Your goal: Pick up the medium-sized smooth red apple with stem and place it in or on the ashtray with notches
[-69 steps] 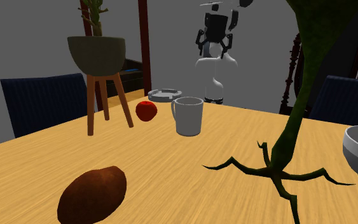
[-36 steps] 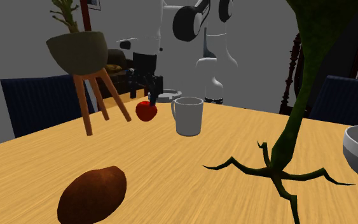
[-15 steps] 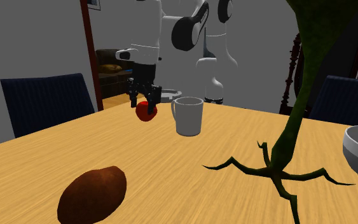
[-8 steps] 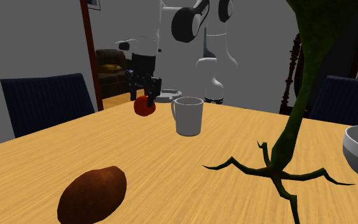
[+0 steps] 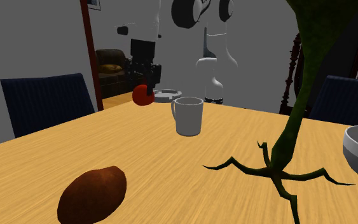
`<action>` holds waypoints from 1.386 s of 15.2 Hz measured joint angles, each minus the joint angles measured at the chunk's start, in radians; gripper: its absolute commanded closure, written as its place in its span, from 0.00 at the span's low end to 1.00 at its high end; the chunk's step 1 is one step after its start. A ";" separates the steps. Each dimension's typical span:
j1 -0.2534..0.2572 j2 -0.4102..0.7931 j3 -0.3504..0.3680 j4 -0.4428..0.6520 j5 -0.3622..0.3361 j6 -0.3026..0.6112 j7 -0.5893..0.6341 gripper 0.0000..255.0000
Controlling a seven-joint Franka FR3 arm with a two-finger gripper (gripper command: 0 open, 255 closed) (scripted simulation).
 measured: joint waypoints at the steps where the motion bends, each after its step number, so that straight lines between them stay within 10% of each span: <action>1: 0.000 -0.005 0.000 0.004 0.000 -0.009 -0.001 1.00; 7: -0.002 -0.034 -0.002 0.034 -0.001 -0.067 -0.012 1.00; 21: -0.067 -0.536 -0.063 -0.509 -0.082 -0.009 -0.097 1.00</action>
